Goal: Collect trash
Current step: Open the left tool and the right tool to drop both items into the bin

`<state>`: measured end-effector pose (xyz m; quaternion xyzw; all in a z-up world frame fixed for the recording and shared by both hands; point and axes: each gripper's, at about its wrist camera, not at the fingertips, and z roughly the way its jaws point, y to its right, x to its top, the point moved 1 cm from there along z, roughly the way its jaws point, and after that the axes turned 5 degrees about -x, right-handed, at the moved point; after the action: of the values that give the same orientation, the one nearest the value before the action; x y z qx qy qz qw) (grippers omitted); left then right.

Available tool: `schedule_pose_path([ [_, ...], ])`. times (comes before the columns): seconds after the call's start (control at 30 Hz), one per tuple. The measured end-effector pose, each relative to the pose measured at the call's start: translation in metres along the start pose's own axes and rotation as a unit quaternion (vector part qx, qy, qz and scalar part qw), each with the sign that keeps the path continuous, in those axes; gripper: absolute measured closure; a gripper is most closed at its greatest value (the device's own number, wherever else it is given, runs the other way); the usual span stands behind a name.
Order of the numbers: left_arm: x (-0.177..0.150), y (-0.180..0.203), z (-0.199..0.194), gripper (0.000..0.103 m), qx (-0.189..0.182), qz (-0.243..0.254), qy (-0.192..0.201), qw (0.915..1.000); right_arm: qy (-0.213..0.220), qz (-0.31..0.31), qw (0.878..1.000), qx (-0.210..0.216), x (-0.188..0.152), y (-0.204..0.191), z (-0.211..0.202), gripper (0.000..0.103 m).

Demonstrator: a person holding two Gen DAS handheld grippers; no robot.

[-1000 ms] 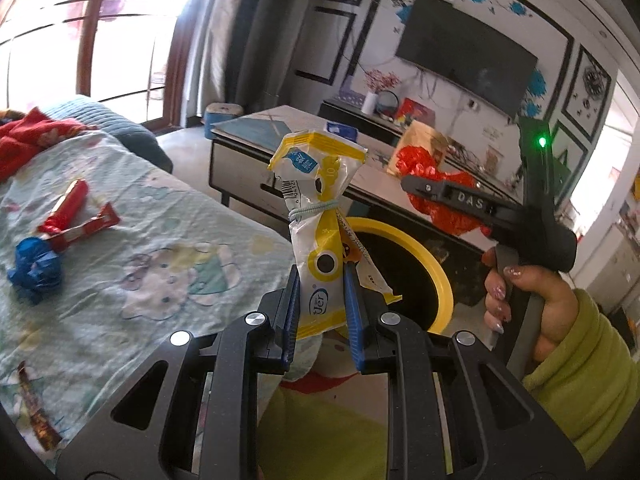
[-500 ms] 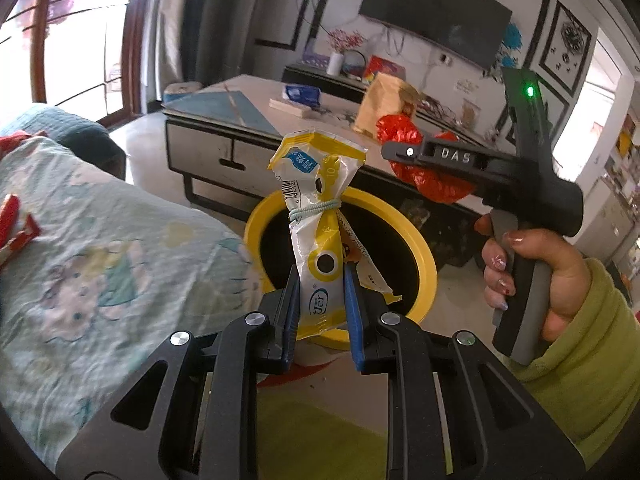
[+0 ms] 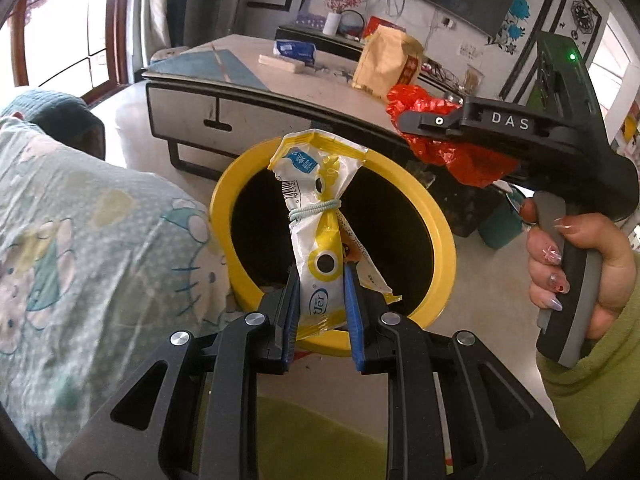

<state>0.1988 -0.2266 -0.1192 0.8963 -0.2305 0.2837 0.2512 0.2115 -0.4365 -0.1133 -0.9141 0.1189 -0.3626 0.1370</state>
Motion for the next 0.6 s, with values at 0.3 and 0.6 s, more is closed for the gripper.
schedule_pose_path([
  [0.3,0.003,0.001,0.023,0.088,-0.02,-0.008,-0.032,0.9993,-0.029,0.011,1.0,0.005,-0.005,0.013,0.014,0.053],
  [0.6,0.012,0.004,0.018,0.052,-0.025,-0.009,-0.011,0.9996,-0.025,0.013,1.0,-0.003,-0.005,0.018,0.016,0.037],
])
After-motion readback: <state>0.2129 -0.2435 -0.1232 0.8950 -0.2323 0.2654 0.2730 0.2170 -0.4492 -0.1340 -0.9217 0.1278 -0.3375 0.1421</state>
